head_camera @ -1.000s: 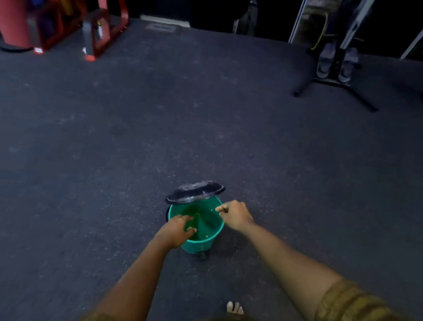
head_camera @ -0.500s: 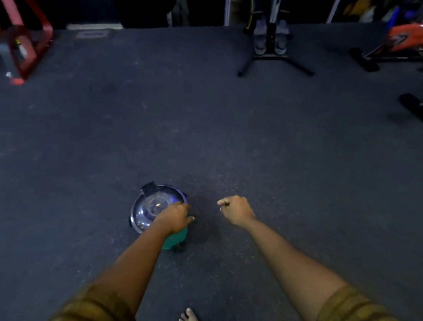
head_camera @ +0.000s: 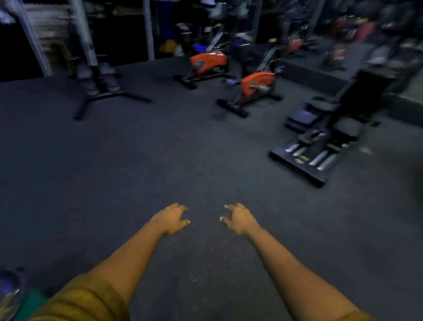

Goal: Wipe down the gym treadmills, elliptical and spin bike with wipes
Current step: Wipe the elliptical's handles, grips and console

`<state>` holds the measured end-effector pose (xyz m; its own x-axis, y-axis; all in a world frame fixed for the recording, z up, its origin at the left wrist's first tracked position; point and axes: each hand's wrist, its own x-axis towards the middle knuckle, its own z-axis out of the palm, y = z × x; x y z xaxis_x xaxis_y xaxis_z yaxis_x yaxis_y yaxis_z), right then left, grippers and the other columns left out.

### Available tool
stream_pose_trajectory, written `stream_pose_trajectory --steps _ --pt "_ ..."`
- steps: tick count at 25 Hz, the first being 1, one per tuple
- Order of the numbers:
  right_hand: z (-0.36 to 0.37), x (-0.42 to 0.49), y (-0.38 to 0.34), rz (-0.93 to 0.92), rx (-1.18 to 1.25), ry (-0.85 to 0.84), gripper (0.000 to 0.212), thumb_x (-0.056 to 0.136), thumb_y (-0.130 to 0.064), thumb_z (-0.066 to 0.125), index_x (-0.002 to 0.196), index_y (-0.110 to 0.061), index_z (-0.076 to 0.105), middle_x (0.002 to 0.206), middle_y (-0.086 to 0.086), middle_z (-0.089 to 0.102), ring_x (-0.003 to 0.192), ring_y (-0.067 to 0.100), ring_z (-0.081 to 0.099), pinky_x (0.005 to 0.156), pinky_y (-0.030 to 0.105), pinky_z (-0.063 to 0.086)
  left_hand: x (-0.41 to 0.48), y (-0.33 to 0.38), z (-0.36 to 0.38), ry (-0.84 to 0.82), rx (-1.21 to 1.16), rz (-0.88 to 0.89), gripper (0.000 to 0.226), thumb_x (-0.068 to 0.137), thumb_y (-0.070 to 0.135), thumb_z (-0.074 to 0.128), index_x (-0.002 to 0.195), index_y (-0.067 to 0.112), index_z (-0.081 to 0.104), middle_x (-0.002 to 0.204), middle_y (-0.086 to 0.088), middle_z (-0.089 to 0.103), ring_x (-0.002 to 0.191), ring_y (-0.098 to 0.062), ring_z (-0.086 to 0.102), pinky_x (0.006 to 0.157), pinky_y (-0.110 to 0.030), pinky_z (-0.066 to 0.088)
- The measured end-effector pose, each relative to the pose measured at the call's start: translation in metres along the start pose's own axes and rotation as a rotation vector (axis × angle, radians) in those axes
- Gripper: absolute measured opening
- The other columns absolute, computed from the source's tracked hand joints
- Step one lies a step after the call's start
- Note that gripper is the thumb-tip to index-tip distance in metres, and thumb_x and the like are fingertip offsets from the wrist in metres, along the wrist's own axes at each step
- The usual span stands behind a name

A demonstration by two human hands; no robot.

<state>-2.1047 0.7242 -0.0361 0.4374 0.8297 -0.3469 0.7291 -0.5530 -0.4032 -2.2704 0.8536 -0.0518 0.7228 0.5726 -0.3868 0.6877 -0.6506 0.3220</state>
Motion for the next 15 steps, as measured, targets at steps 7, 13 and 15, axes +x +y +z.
stream_pose_trajectory --steps 7,13,15 --pt "-0.11 -0.089 0.241 0.446 0.138 0.265 0.053 0.098 -0.032 0.044 0.145 -0.012 0.029 0.153 0.012 0.02 0.137 0.028 0.029 0.109 0.036 0.029 0.1 0.277 0.025 -0.071 0.156 0.444 0.052 0.1 0.036 0.044 0.146 0.014 0.033 0.15 -0.008 0.032 0.134 -0.025 0.037 0.108 -0.037 0.034" --pt "-0.2 -0.152 0.407 0.735 0.156 0.428 0.049 0.098 -0.031 0.045 0.142 -0.012 0.036 0.149 0.014 0.028 0.133 0.028 0.034 0.106 0.034 0.031 0.182 0.495 0.045 -0.15 0.266 0.72 0.052 0.099 0.037 0.045 0.144 0.014 0.035 0.147 -0.008 0.036 0.131 -0.026 0.04 0.106 -0.038 0.036" --pt "-0.233 -0.166 0.462 0.821 0.168 0.476 0.048 0.097 -0.032 0.046 0.141 -0.012 0.038 0.147 0.014 0.032 0.132 0.028 0.036 0.106 0.035 0.031 0.214 0.568 0.049 -0.149 0.287 0.801 0.052 0.099 0.038 0.046 0.144 0.014 0.036 0.147 -0.008 0.037 0.131 -0.026 0.04 0.106 -0.039 0.036"
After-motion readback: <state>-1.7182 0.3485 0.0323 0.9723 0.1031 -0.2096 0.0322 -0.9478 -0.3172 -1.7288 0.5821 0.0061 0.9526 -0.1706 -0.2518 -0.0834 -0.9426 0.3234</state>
